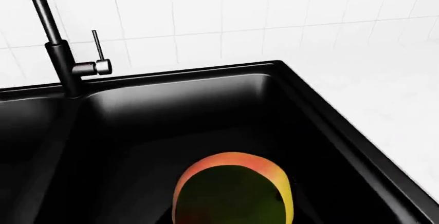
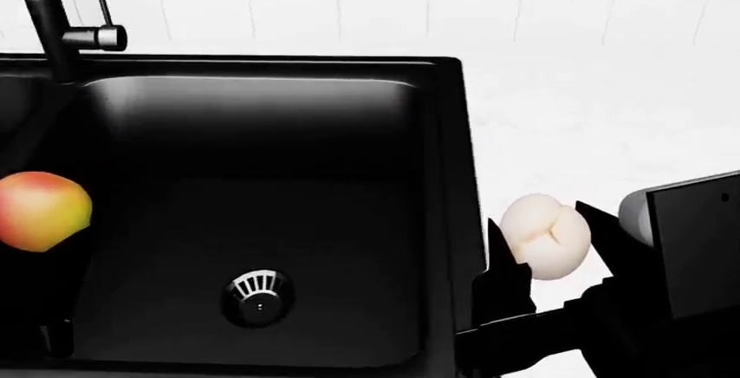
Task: There is a mixed pile of frozen fruits and vegetables on the counter. Locate all the frozen vegetables and place the items in a bowl on the counter. Take all the frozen fruits and defrost them in a running sink.
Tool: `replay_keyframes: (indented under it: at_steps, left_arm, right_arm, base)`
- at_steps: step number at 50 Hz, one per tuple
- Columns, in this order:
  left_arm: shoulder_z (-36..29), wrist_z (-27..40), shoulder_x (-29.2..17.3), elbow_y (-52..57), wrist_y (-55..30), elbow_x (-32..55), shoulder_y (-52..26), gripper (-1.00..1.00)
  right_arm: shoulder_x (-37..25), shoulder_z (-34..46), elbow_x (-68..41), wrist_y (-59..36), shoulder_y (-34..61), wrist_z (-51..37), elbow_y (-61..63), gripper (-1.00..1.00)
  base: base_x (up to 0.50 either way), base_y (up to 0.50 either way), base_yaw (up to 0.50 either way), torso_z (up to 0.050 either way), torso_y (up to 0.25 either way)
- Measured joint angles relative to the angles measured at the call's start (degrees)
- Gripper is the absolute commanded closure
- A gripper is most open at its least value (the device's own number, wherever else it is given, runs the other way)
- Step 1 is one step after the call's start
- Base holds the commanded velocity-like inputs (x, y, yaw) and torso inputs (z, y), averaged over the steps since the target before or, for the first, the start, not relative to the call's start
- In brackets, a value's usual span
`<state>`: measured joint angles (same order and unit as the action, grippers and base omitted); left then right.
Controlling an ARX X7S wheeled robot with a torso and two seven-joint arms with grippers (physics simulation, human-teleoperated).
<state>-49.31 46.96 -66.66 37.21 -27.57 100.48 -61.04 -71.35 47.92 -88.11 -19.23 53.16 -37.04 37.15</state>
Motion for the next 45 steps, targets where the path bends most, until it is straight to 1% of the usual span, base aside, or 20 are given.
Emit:
replay_keyframes:
  at_steps: [14,45]
  left_arm:
    - [0.3,-1.0,-0.6,0.0,1.0,-0.2,1.0,1.00]
    - [0.6,-2.1,-0.2,-0.7,2.2,-1.0,2.3,1.00]
  right_arm:
    - [0.0,-0.2,0.4,0.7,-0.5,0.2,0.2,1.00]
    - [1.2,-0.1,1.1,1.2,-1.6,0.9,-0.4,1.00]
  base:
    - [0.02,0.50,0.00,0.000,0.001]
    - [0.08,0.50,0.00,0.000,0.000]
